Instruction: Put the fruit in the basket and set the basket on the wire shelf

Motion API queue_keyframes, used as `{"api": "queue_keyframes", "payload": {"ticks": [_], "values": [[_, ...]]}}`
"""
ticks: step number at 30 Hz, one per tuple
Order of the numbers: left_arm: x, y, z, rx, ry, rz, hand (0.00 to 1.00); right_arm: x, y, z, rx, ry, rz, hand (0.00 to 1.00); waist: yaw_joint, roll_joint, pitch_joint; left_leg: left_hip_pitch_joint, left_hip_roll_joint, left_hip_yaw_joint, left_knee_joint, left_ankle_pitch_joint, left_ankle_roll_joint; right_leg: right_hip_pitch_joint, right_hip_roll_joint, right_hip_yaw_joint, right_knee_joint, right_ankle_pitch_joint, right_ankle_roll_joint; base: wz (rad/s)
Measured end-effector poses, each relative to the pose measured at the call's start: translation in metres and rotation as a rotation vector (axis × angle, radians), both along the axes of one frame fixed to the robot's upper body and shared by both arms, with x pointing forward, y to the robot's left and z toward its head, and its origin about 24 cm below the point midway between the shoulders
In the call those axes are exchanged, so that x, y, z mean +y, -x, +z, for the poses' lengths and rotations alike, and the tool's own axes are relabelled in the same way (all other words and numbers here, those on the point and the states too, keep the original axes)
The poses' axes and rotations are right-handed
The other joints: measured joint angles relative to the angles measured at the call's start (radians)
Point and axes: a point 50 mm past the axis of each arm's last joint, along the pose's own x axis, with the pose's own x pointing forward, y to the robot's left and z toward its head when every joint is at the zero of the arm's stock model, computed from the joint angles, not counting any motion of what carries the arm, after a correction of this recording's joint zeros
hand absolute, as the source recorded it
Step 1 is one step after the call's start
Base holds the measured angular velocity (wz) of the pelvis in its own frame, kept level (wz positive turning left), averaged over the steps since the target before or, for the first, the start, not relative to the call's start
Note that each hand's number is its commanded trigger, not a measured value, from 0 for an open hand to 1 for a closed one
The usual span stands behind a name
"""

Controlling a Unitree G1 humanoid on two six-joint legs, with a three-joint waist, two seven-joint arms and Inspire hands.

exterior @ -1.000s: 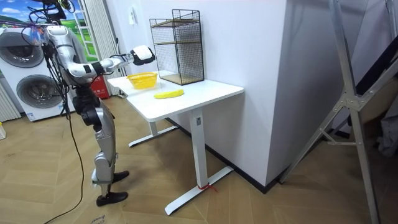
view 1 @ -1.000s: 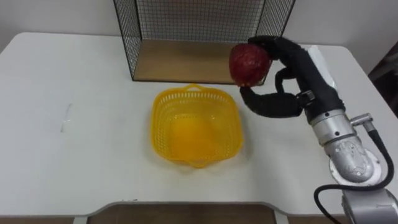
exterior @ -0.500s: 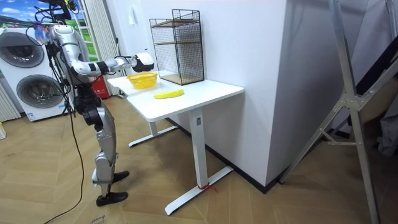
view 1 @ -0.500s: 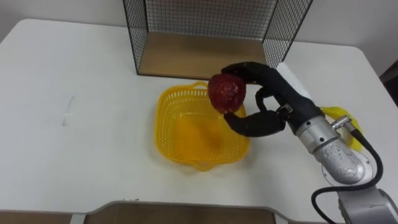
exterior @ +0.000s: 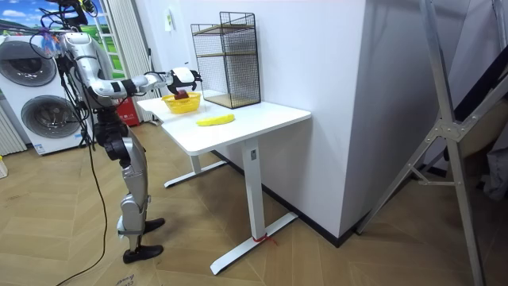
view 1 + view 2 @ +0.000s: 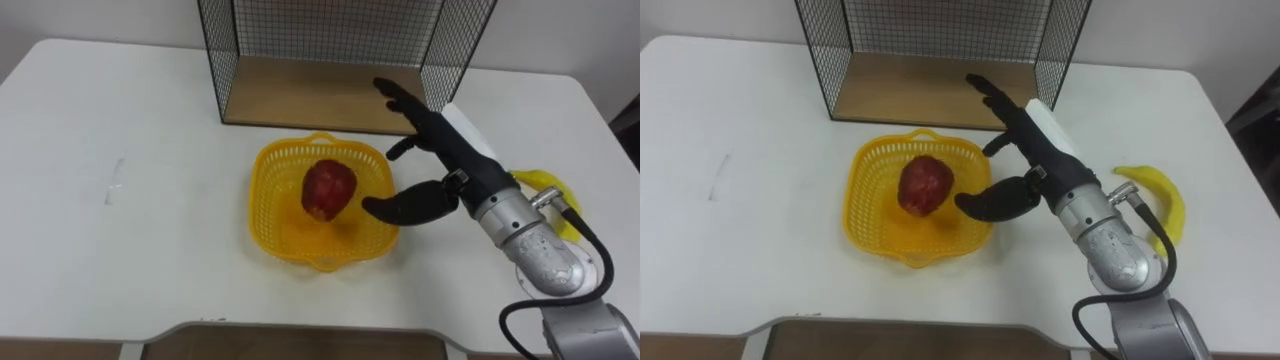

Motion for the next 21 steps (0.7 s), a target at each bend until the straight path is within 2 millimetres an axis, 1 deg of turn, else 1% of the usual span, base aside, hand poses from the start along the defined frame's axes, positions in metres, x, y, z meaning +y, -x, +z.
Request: {"api": "queue_keyframes", "payload": {"ticks": [4, 5, 7, 9, 13, 16, 19, 21], "values": [[0.000, -0.002, 0.000, -0.005, 0.001, -0.001, 0.00, 0.000, 0.000, 0.000, -0.003, -0.017, -0.008, 0.00, -0.006, -0.001, 0.0010, 0.008, 0.000, 0.000, -0.002, 0.000, 0.000, 0.012, 0.000, 0.000, 0.000, 0.000, 0.000, 0.00], [0.000, -0.002, 0.000, -0.006, 0.001, -0.001, 0.00, 0.000, 0.000, 0.000, -0.002, -0.034, -0.012, 0.00, -0.006, -0.001, 0.0036, 0.016, 0.000, 0.000, -0.004, 0.000, 0.000, 0.020, 0.000, 0.000, 0.000, 0.000, 0.000, 0.00], [0.000, -0.001, 0.000, -0.003, 0.002, 0.000, 0.00, 0.000, 0.000, 0.000, 0.001, -0.043, -0.014, 0.00, -0.006, -0.004, 0.0034, 0.019, 0.000, 0.000, -0.005, -0.001, 0.000, 0.024, 0.000, 0.001, 0.000, 0.000, 0.000, 0.00], [0.000, 0.000, 0.000, -0.002, 0.001, -0.001, 0.00, -0.002, -0.001, 0.000, -0.003, -0.044, -0.025, 0.00, -0.007, -0.009, 0.0067, 0.018, -0.001, 0.000, -0.005, -0.001, 0.000, 0.024, 0.000, -0.001, 0.000, 0.000, 0.000, 0.00], [0.000, 0.004, 0.000, 0.009, 0.000, -0.001, 0.00, -0.005, -0.001, 0.001, -0.011, -0.050, -0.047, 0.00, -0.009, -0.011, 0.0076, 0.017, 0.000, 0.000, -0.004, -0.001, 0.000, 0.024, -0.001, -0.008, 0.000, 0.000, 0.000, 0.00], [0.001, 0.006, 0.000, 0.011, -0.001, 0.002, 0.00, -0.014, -0.002, 0.005, -0.035, -0.055, -0.088, 0.00, -0.011, -0.012, 0.0076, 0.010, 0.000, -0.003, 0.003, -0.001, 0.001, 0.023, -0.001, -0.012, 0.000, 0.000, 0.000, 0.03], [0.001, 0.012, -0.001, 0.023, -0.001, 0.005, 0.00, -0.027, -0.003, 0.012, -0.078, -0.106, -0.156, 0.00, -0.012, -0.013, 0.0069, 0.011, -0.001, -0.004, 0.005, -0.001, 0.001, 0.024, -0.001, -0.013, 0.000, 0.000, 0.000, 0.00], [0.001, 0.019, -0.002, 0.046, -0.003, 0.012, 0.00, -0.040, -0.004, 0.014, -0.118, -0.146, -0.238, 0.00, -0.013, -0.013, 0.0063, 0.018, -0.001, -0.001, 0.006, -0.001, 0.001, 0.032, -0.001, -0.012, 0.000, 0.000, 0.000, 0.00]]}}
